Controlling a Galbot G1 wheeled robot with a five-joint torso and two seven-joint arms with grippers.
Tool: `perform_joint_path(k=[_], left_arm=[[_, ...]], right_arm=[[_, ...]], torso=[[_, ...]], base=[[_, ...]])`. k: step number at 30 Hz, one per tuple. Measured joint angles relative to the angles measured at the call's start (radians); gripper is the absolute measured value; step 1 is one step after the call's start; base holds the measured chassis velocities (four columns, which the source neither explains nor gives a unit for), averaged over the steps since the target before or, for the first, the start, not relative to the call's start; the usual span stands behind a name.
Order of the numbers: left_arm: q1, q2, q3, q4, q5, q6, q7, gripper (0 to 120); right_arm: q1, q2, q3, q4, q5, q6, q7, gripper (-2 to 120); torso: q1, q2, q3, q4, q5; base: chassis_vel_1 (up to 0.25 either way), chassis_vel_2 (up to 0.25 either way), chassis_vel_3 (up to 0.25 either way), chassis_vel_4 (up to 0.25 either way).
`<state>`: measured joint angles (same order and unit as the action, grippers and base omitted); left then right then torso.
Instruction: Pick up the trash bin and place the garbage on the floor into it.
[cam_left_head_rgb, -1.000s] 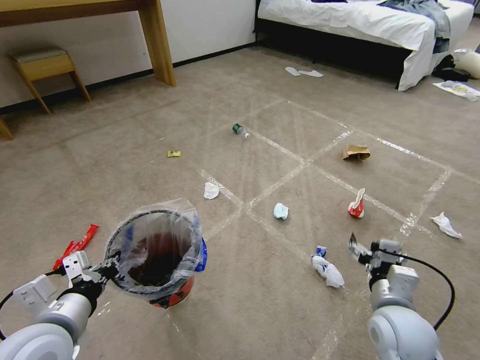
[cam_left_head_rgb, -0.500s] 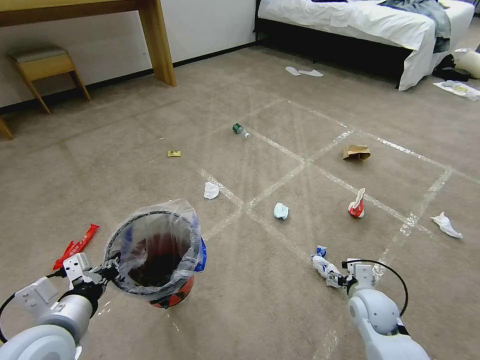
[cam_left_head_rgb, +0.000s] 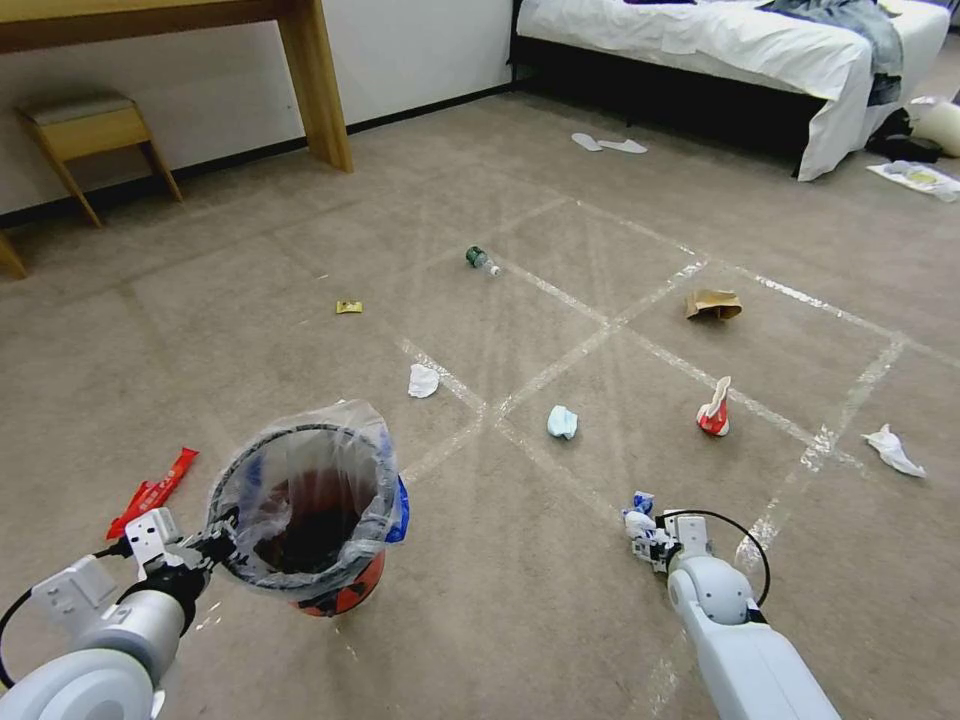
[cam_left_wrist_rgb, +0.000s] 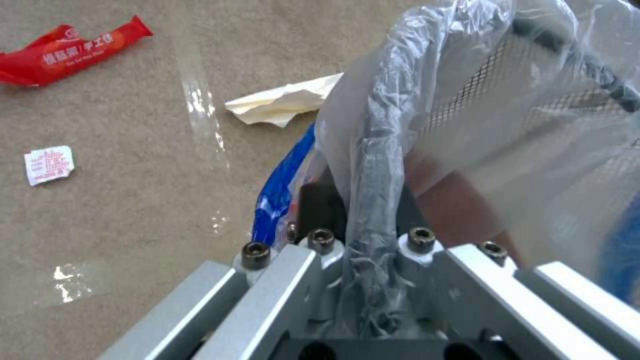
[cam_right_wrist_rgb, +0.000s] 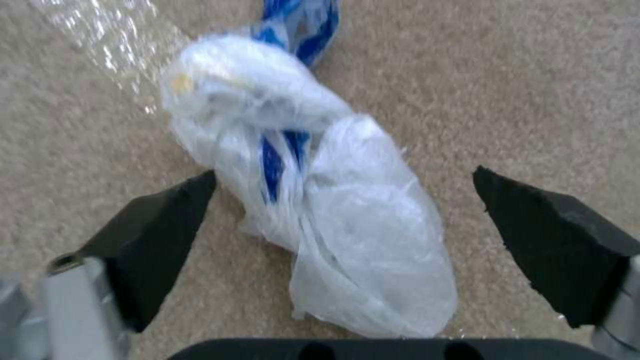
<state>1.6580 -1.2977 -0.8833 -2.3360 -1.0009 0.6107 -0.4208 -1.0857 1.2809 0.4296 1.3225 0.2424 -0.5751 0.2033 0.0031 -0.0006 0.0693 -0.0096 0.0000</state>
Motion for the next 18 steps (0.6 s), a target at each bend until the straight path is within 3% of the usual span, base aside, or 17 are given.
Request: perform_joint_path(k=[2, 6, 8, 13, 14, 18], left_arm=[[-0.002, -0.001, -0.001, 0.001, 0.000, -0.001, 0.000, 2], [-0.003, -0.003, -0.001, 0.002, 0.000, -0.002, 0.000, 2], [-0.004, -0.005, 0.000, 0.004, 0.001, -0.004, 0.000, 2], [-0.005, -0.006, 0.000, 0.004, 0.001, -0.006, 0.000, 2], [-0.004, -0.008, 0.001, 0.004, 0.003, -0.007, 0.000, 2], [0.000, -0.012, 0.003, 0.003, 0.007, -0.009, 0.001, 2]], right_arm=[[0.000, 0.004, -0.001, -0.018, -0.006, 0.008, 0.000, 85], [0.001, 0.004, -0.001, -0.029, -0.008, 0.014, 0.000, 76], [0.002, 0.005, 0.000, -0.037, -0.009, 0.020, -0.001, 64], [-0.001, 0.004, 0.002, -0.039, -0.010, 0.026, -0.002, 53], [-0.006, 0.004, 0.005, -0.041, -0.013, 0.034, -0.005, 41], [-0.012, 0.004, 0.008, -0.041, -0.018, 0.044, -0.008, 31]], torso=[[0.000, 0.000, 0.000, -0.0001, 0.0001], [0.000, 0.000, 0.000, -0.0002, 0.0000], [0.000, 0.000, 0.000, -0.0001, 0.0000], [0.000, 0.000, 0.000, -0.0001, 0.0000], [0.000, 0.000, 0.000, -0.0001, 0.0001], [0.000, 0.000, 0.000, 0.0000, 0.0000]], base=[[0.000, 0.000, 0.000, 0.000], [0.000, 0.000, 0.000, 0.000], [0.000, 0.000, 0.000, 0.000], [0.000, 0.000, 0.000, 0.000], [0.000, 0.000, 0.000, 0.000], [0.000, 0.000, 0.000, 0.000]])
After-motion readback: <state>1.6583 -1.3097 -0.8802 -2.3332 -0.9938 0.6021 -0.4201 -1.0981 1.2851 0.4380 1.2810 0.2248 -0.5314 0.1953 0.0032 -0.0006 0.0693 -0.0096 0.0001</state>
